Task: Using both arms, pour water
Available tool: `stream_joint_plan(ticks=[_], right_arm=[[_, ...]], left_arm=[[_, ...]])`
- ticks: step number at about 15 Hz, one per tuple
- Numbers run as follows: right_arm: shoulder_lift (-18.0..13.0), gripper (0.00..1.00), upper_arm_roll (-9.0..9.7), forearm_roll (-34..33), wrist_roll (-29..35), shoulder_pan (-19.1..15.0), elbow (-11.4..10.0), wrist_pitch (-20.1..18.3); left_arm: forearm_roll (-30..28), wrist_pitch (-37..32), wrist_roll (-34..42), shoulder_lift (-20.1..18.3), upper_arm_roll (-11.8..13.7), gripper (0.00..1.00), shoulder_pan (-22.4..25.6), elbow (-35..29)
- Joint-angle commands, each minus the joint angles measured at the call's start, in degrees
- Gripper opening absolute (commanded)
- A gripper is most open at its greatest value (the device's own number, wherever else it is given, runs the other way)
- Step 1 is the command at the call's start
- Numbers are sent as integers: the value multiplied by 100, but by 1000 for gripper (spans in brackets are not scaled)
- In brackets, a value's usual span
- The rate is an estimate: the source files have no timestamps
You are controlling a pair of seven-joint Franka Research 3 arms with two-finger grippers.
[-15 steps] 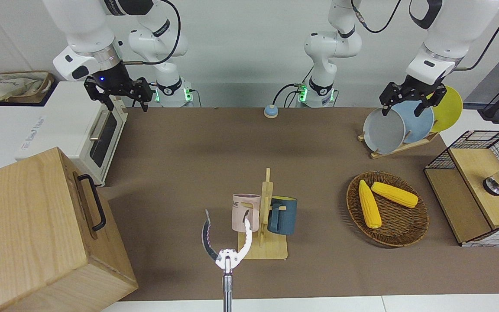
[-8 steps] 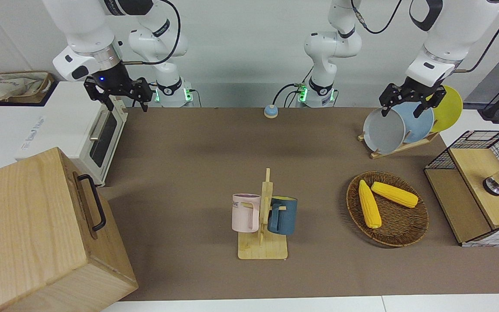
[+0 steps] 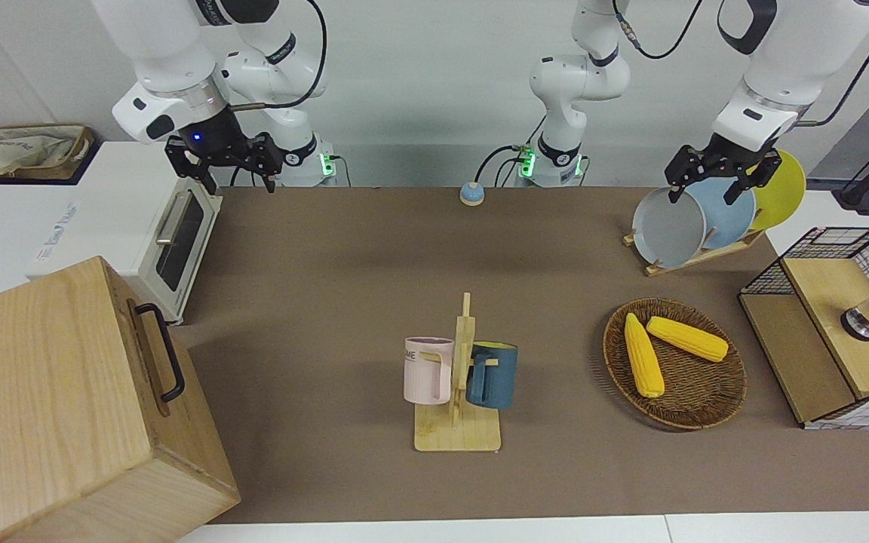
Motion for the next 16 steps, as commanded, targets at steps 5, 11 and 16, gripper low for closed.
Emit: stream_joint_plan(ticks=[5, 11, 16], right_arm=[[529, 996, 14, 140, 586, 1005, -547, 1324], [1346, 994, 14, 44, 657, 1498, -530, 2888], [1882, 992, 5, -420, 683, 1814, -468, 4066]], left_arm=[[-16, 354, 1203, 184, 313, 998, 711, 137], [-42, 1003, 2020, 579, 313, 995, 1590, 436], [-445, 1804, 2872, 843, 313, 995, 2329, 436]])
